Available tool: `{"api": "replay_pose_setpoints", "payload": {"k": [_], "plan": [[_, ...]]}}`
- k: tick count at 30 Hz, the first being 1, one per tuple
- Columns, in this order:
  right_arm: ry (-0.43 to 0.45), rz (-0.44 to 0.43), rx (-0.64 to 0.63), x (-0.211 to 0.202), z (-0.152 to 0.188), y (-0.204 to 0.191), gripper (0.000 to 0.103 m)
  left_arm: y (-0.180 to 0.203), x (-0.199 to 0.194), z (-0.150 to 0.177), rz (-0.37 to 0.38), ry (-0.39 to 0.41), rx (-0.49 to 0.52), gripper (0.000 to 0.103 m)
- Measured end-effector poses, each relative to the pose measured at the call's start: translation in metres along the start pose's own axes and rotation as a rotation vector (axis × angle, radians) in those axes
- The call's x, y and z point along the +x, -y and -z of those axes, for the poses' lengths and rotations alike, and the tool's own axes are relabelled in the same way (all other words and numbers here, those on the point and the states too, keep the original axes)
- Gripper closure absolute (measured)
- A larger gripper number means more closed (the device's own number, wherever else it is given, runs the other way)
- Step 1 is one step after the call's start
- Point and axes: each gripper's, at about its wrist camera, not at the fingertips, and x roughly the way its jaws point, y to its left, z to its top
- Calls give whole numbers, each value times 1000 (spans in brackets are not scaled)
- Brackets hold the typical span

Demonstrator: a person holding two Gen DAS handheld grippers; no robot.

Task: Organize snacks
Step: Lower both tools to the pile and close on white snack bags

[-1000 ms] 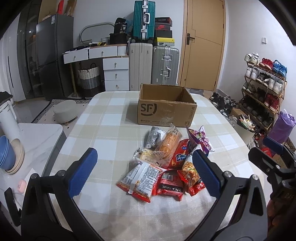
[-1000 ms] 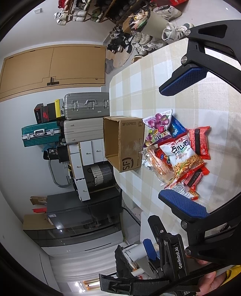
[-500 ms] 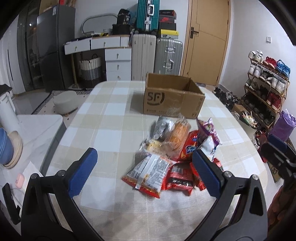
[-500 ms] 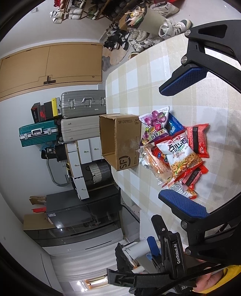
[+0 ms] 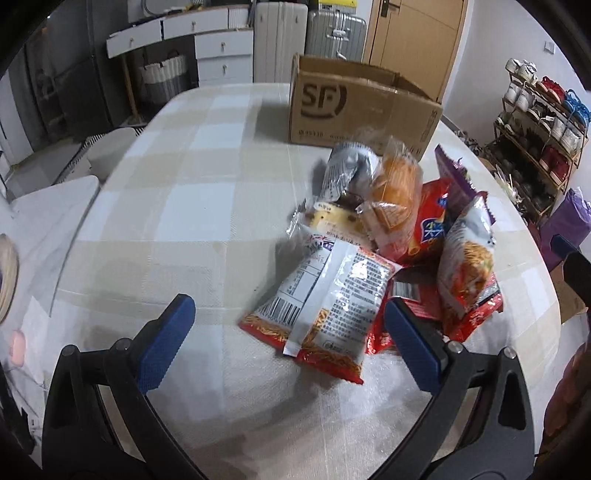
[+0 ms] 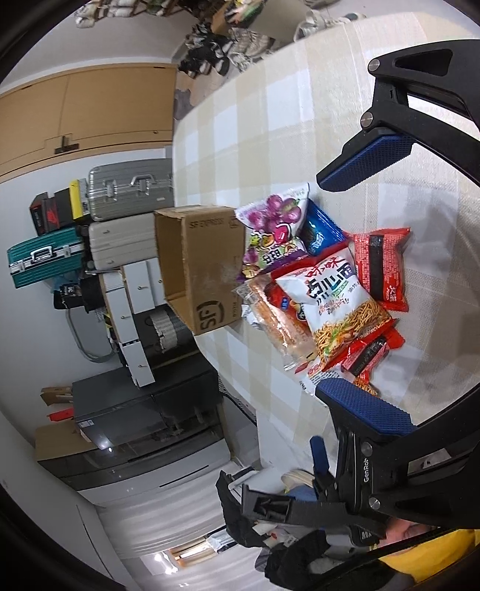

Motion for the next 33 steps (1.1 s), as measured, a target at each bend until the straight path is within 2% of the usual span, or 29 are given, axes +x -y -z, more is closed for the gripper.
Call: {"api": "replay_pose_setpoints", "payload": {"k": [3, 6, 9, 11, 13, 14, 16, 19, 27, 33], "plan": [[-24, -16, 22, 14, 2, 10, 0, 0, 14, -3, 14, -16, 17, 1], [-43, -30, 37, 25, 3, 18, 0, 0, 24, -3, 58, -33, 25, 6], [-54, -33, 44, 32, 4, 21, 0, 2, 27, -3, 95, -47, 38, 14], [-64, -37, 47, 37, 4, 22, 0, 6, 29, -1, 116, -51, 53, 27], [-70, -40, 49, 43, 4, 23, 0, 10, 28, 1, 117, -57, 72, 32], [-73, -42, 50, 45, 4, 24, 0, 11, 28, 1, 113, -50, 83, 39], [-79, -53, 49, 48, 4, 23, 0, 11, 27, 1, 114, -46, 96, 45], [-88, -73, 32, 51, 5, 19, 0, 7, 24, 2, 143, -39, 87, 54], [-113, -122, -10, 56, 7, 0, 0, -1, 19, 6, 167, -29, 67, 56], [-165, -134, -17, 76, 5, -7, 0, -11, 13, 11, 180, -22, 40, 56]]}}
